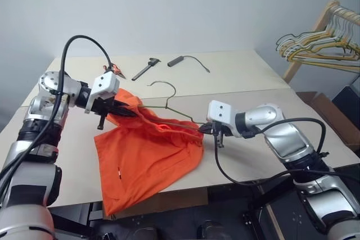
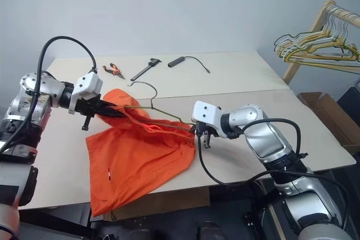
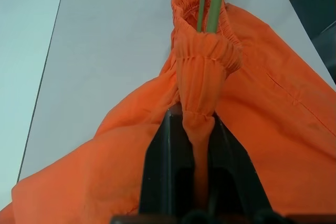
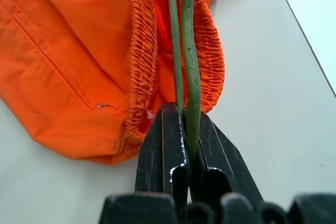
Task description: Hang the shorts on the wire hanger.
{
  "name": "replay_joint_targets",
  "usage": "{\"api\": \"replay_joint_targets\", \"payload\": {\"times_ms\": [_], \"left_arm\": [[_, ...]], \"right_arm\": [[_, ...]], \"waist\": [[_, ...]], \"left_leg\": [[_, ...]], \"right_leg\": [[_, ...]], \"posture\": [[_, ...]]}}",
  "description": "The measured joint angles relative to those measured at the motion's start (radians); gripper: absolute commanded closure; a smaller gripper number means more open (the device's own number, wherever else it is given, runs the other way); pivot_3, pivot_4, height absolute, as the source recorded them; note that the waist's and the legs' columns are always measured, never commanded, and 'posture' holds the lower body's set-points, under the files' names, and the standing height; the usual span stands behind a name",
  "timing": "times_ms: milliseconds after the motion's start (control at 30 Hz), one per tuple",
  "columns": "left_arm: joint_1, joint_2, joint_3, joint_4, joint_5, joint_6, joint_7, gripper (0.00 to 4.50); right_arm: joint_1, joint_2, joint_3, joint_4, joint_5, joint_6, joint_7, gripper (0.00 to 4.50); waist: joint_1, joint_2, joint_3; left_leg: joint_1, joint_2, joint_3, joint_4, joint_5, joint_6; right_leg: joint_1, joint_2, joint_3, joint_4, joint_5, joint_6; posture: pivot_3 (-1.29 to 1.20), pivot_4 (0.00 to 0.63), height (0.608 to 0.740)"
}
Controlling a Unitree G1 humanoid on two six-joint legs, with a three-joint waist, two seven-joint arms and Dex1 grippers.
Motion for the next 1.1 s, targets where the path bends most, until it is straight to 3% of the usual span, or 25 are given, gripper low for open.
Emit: {"api": "replay_joint_targets", "payload": {"times_ms": [133,267,400,567,733,833,1100], "left_arm": [[0.0,-0.004,0.006,0.005,0.02,-0.021,0.001,4.42],[-0.001,-0.007,0.009,0.015,0.028,-0.04,0.001,4.5],[-0.002,-0.01,0.012,0.031,0.043,-0.055,0.007,4.5],[-0.005,-0.014,0.042,0.055,0.059,-0.073,0.018,4.5],[-0.006,-0.028,0.068,0.068,0.061,-0.082,0.032,4.5],[-0.006,-0.026,0.088,0.07,0.061,-0.082,0.031,4.5],[-0.006,-0.026,0.103,0.069,0.061,-0.083,0.029,4.5]], "right_arm": [[0.0,0.012,0.001,-0.006,-0.025,0.013,-0.03,4.5],[0.0,0.018,-0.001,-0.005,-0.033,0.016,-0.04,3.39],[0.0,-0.01,-0.025,0.003,-0.024,0.009,-0.032,1.96],[0.026,-0.109,-0.198,0.003,0.05,-0.018,-0.007,0.15],[0.136,-0.156,-0.358,-0.038,0.186,0.055,0.025,0.15],[0.231,-0.161,-0.382,-0.083,0.223,0.11,0.011,0.15],[0.31,0.074,-0.289,-0.088,0.242,0.236,-0.168,0.15]], "waist": [[-0.004,0.0,0.0],[-0.007,0.0,0.0],[-0.007,0.0,0.0],[-0.007,0.0,0.0],[-0.009,0.0,0.0],[-0.012,0.0,0.0],[-0.038,0.0,0.0]], "left_leg": [[0.0,0.0,0.0,0.0,0.0,0.0],[0.0,0.0,0.0,0.0,0.0,0.0],[-0.001,0.0,0.0,0.001,0.0,0.0],[-0.002,0.0,0.0,0.002,-0.001,0.002],[-0.002,0.0,0.0,0.002,-0.001,0.002],[-0.001,0.0,0.0,0.002,-0.001,0.002],[0.003,0.0,0.0,0.003,-0.001,0.002]], "right_leg": [[0.0,0.0,0.0,0.0,0.0,0.0],[0.0,0.0,0.0,0.0,0.0,0.0],[0.0,0.0,0.0,0.0,0.0,0.0],[0.0,-0.001,-0.001,-0.001,0.0,0.001],[0.0,0.0,-0.001,0.0,0.0,0.001],[0.0,0.0,0.0,0.0,0.0,0.001],[0.0,0.0,0.003,0.008,0.0,0.001]], "posture": [[0.01,0.0,0.74],[0.01,0.0,0.74],[-0.01,0.0,0.74],[-0.02,0.0,0.74],[-0.03,0.0,0.74],[-0.03,0.0,0.74],[-0.02,0.0,0.74]]}}
